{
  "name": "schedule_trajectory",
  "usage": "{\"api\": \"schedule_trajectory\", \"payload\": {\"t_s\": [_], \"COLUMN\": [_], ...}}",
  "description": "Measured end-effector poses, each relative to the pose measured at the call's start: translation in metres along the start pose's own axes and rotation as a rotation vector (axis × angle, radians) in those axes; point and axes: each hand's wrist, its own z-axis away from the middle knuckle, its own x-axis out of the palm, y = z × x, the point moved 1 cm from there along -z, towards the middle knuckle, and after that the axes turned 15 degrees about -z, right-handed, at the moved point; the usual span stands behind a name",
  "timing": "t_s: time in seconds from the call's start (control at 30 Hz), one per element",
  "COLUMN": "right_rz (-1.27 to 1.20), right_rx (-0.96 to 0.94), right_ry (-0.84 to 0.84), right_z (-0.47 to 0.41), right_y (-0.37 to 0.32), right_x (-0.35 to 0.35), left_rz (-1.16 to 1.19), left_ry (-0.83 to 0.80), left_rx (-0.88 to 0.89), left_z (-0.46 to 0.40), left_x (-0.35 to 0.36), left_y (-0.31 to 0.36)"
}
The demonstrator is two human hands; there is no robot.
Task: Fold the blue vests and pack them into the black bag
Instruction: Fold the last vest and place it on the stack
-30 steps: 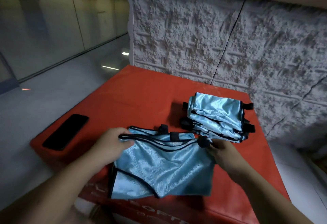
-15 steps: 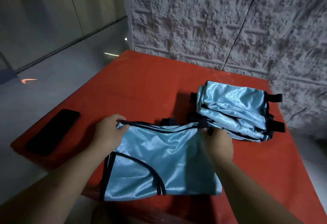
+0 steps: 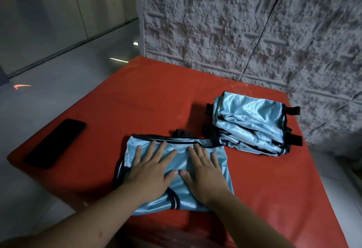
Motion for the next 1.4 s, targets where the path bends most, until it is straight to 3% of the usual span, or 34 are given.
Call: {"api": "schedule_trajectory", "payload": {"t_s": [0.23,0.33,0.4,0.47,0.57,0.7,0.93,1.17,1.4], "right_rz": [0.002,0.063,0.014,-0.065,0.206,0.275,0.23,0.236,0.245], "right_rx": [0.05,-0.067,-0.209,-0.297,-0.346,-0.235,-0.33,-0.403,-0.32], "right_ry": [-0.051,0.085,0.07,-0.077,-0.099,-0.024,0.125,0.079,0.034], "right_z": [-0.01,-0.005,0.011,0.03,0.047,0.049,0.041,0.038,0.042], "right_y": [-0.014,-0.042,-0.069,-0.092,-0.113,-0.13,-0.134,-0.139,-0.133], "right_x": [-0.01,-0.013,-0.011,0.001,0.036,0.072,0.077,0.08,0.072], "left_rz": [0.1,0.191,0.188,0.182,0.262,0.366,0.681,0.785,0.819], "left_ry": [-0.089,0.213,0.346,0.25,0.033,0.056,-0.013,-0.126,-0.158], "left_rx": [-0.205,-0.279,-0.36,-0.435,-0.427,-0.392,-0.449,-0.533,-0.61], "left_z": [0.008,0.002,-0.01,-0.02,-0.031,-0.033,-0.028,-0.019,-0.005], "left_x": [-0.012,-0.029,-0.029,-0.025,-0.019,-0.018,-0.036,-0.046,-0.044], "left_y": [-0.008,-0.026,-0.049,-0.072,-0.089,-0.095,-0.098,-0.123,-0.123]}}
